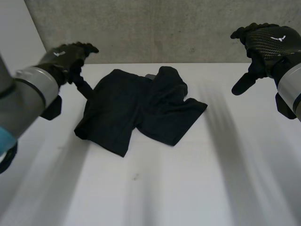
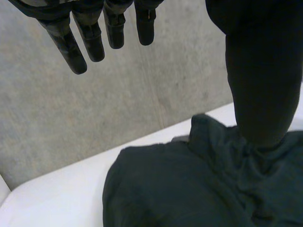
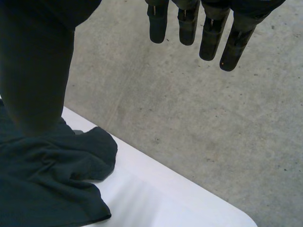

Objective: Fold the shorts.

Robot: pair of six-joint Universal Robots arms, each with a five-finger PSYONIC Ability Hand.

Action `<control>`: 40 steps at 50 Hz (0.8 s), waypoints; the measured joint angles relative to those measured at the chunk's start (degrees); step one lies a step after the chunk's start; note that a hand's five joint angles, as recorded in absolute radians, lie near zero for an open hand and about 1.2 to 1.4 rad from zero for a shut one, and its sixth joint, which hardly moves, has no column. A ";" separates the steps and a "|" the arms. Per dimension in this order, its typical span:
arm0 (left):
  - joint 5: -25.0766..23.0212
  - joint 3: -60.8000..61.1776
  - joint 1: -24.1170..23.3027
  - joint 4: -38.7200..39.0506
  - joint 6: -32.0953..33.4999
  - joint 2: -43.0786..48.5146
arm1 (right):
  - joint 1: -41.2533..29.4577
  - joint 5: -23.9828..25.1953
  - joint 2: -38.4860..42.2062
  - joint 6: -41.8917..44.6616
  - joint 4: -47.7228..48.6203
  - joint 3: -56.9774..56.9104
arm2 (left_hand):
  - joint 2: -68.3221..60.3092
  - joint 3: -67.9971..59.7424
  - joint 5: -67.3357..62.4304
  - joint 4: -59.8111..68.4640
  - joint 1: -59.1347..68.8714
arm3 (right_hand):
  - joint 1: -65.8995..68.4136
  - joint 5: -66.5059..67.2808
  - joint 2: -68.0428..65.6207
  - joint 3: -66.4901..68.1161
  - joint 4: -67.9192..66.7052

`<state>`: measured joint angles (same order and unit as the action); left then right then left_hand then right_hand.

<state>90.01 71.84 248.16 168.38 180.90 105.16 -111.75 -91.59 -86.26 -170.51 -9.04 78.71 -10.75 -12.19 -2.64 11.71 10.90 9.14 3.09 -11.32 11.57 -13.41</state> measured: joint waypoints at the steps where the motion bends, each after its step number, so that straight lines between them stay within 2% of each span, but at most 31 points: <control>1: 0.03 -0.03 0.02 0.92 0.38 1.45 | -0.06 0.02 0.09 0.29 0.25 0.17 | -0.05 0.00 0.00 0.00 0.02 | 0.00 0.00 0.00 0.00 0.00; 8: 0.26 -0.78 0.08 4.04 6.58 10.29 | -0.30 0.24 0.62 1.61 1.60 1.12 | -0.07 -0.02 -0.01 0.06 0.17 | 0.00 0.00 0.00 0.00 0.00; 9: 0.60 -1.19 0.12 4.56 10.19 13.26 | -0.31 0.26 0.69 1.71 1.68 1.18 | -0.07 -0.02 -0.01 0.06 0.17 | 0.00 0.00 0.00 0.00 0.00; 10: 0.60 -1.19 0.12 4.56 10.19 13.26 | -0.31 0.26 0.69 1.71 1.68 1.18 | -0.07 -0.02 -0.01 0.06 0.17 | 0.00 0.00 0.00 0.00 0.00; 11: 1.31 -1.76 0.18 5.21 13.98 16.07 | -0.33 0.34 0.98 2.28 1.99 1.43 | -1.85 -0.20 -0.21 0.29 0.39 | 0.00 0.00 0.00 0.00 0.00; 12: 1.52 -1.88 0.19 5.39 14.61 16.54 | -0.33 0.34 1.01 2.34 2.01 1.45 | -1.85 -0.20 -0.21 0.29 0.39 | 0.00 0.00 0.00 0.00 0.00; 16: 5.52 -3.92 0.36 8.21 20.18 21.80 | -0.32 0.34 1.57 2.75 2.17 1.54 | -3.75 -2.15 -2.06 2.97 3.87 | 0.00 0.00 0.00 0.00 0.00; 23: 10.44 -7.91 0.61 11.33 24.44 28.73 | -0.32 0.35 2.91 2.92 2.42 1.55 | -4.40 -2.57 -2.51 3.47 4.02 | 0.00 0.00 0.00 0.00 0.00; 27: 10.82 -9.95 0.93 11.47 25.80 31.50 | -0.33 0.36 3.90 2.98 2.58 1.53 | -16.92 -15.30 -14.83 15.99 18.79 | 0.00 0.00 0.00 0.00 0.00; 29: 10.79 -10.73 1.05 11.36 26.18 32.38 | -0.33 0.36 4.33 3.05 2.60 1.52 | -16.92 -15.30 -14.83 15.99 18.79 | 0.00 0.00 0.00 0.00 0.00; 30: 10.77 -10.98 1.09 11.33 26.28 32.62 | -0.33 0.36 4.47 3.08 2.61 1.51 | -38.13 -36.28 -35.03 37.12 42.33 | 0.00 0.00 0.00 0.00 0.00; 31: 10.77 -10.98 1.09 11.33 26.28 32.62 | -0.33 0.36 4.47 3.08 2.61 1.51 | -38.13 -36.28 -35.03 37.12 42.33 | 0.00 0.00 0.00 0.00 0.00; 32: 10.68 -11.66 1.03 11.13 26.53 33.30 | -0.33 0.34 4.98 3.36 2.64 1.46 | -54.63 -52.78 -51.68 53.72 54.26 | 0.00 0.00 0.00 0.00 0.00; 37: 10.70 -11.01 0.39 10.76 26.25 31.34 | -0.27 0.25 5.53 4.53 2.79 1.29 | -57.52 -55.66 -52.77 56.53 54.25 | 0.00 0.00 0.00 0.00 0.00; 40: 10.58 -8.62 -0.59 10.60 25.75 26.08 | -0.08 0.25 5.67 5.75 3.08 1.17 | -57.55 -55.67 -52.77 57.12 54.25 | 0.00 0.00 0.00 0.00 0.00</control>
<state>100.59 63.22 247.57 178.98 206.64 131.23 -111.83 -91.33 -80.59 -164.76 -5.96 79.88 -68.30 -67.86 -55.41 68.83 65.15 9.14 3.09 -11.32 11.57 -13.41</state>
